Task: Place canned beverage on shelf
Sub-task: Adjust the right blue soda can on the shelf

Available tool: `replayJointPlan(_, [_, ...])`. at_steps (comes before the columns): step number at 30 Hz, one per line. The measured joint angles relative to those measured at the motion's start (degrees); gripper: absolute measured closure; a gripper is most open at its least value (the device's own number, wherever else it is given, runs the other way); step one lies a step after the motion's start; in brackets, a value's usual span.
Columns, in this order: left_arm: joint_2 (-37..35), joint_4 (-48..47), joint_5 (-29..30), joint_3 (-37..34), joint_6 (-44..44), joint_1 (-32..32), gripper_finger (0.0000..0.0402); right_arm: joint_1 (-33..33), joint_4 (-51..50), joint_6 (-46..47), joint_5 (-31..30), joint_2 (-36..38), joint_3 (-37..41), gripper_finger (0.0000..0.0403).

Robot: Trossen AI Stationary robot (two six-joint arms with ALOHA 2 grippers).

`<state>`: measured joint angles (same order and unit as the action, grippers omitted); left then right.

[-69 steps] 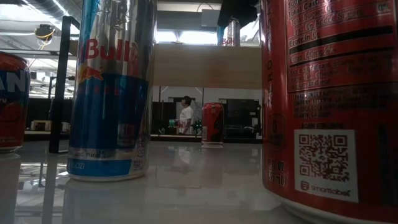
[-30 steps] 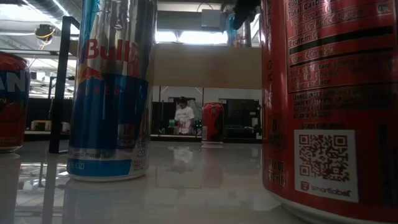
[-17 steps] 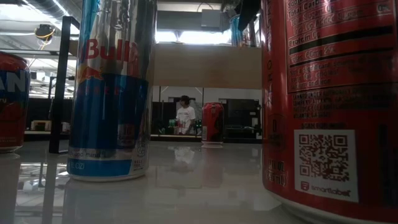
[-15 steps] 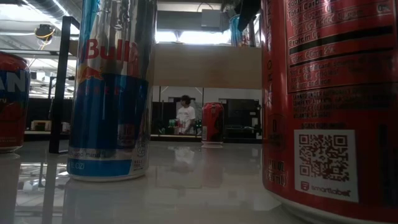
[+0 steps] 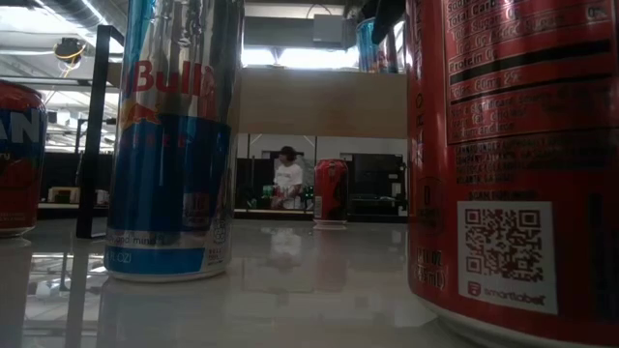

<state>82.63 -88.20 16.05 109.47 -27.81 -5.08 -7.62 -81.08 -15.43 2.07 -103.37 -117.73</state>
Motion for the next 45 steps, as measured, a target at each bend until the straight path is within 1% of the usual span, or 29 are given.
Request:
replayJointPlan(6, [0.0,0.0,0.0,0.0,0.0,0.0,0.0106,0.0,0.7,-6.1,0.1,-0.1,0.0,0.0164])
replayJointPlan(12, [0.0,0.0,0.0,0.0,0.0,0.0,0.0106,0.0,0.6,-9.0,1.0,-0.6,0.0,0.0164])
replayJointPlan(45, [0.0,0.4,0.0,0.0,0.0,0.0,0.0106,0.1,1.8,-8.9,1.0,-0.7,1.1,0.0164])
